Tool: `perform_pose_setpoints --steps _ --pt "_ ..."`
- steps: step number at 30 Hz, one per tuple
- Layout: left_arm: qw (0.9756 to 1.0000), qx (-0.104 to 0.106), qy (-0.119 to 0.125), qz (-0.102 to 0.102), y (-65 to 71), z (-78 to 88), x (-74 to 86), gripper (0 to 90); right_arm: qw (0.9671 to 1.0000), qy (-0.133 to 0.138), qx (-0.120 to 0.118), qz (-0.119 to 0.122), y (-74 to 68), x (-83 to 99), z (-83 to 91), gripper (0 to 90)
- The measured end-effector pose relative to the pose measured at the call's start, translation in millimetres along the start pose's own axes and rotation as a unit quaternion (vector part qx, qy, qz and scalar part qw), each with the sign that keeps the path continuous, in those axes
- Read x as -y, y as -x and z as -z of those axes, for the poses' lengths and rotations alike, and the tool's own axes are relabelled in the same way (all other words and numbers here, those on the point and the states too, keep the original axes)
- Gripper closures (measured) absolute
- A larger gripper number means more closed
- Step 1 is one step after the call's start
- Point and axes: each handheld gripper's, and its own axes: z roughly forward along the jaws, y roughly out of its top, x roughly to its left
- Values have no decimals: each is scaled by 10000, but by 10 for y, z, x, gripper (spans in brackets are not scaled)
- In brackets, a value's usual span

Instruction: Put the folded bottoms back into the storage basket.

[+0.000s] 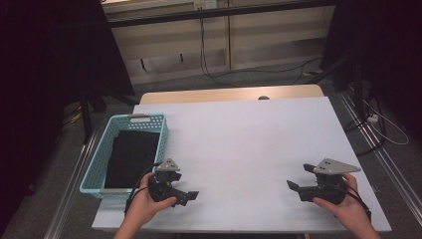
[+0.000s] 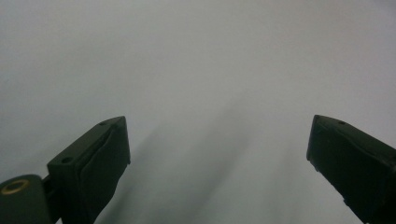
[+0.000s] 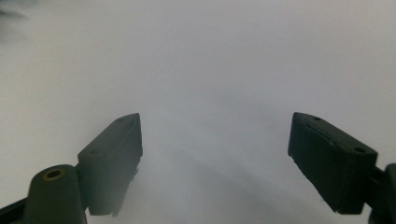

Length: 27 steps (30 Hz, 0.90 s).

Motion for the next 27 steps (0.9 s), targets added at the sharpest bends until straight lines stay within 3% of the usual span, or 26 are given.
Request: perform_pose_setpoints --steps 27 --pt "9999 -11 49 -97 -14 21 22 61 9998 -110 16 152 13 38 3 149"
